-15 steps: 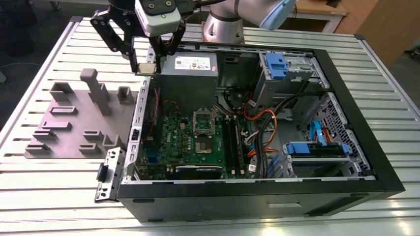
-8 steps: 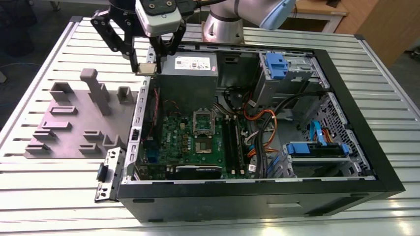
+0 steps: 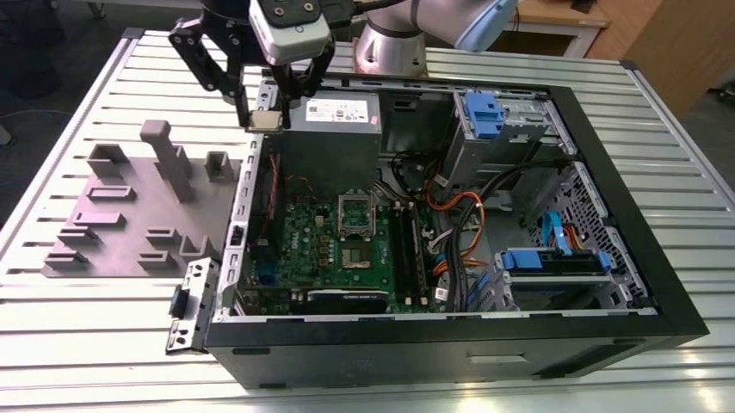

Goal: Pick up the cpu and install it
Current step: 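Pick up the cpu and move it towards the insertion slot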

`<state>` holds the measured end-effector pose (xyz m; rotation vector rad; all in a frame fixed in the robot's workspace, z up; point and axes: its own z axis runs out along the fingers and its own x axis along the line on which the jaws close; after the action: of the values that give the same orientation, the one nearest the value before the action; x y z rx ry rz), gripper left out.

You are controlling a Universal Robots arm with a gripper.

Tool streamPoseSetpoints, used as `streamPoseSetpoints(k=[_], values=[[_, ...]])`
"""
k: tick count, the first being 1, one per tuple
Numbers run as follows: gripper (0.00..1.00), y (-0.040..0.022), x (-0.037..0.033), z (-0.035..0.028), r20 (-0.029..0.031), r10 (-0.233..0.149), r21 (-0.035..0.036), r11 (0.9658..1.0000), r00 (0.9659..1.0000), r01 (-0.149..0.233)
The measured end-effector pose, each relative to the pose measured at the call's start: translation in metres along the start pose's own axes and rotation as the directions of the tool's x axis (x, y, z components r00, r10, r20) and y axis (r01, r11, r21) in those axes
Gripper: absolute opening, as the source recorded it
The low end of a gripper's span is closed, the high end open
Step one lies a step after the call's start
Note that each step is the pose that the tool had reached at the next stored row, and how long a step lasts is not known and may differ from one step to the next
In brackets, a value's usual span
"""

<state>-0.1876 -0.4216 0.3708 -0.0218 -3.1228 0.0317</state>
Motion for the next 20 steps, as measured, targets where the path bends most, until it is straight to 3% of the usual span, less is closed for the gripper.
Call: streamPoseSetpoints(k=[3, 10, 20], values=[[0.47, -0.0012, -0.0034, -0.0001, 0.0000, 0.000, 0.0000, 1.0000, 1.0000, 0.000], [0.47, -0.0166, -0.0047, 0.0003, -0.0001, 0.002, 0.0000, 1.0000, 1.0000, -0.002], [0.47, -0.0195, -0.0047, 0.0004, 0.0000, 0.002, -0.0001, 1.0000, 1.0000, -0.002]])
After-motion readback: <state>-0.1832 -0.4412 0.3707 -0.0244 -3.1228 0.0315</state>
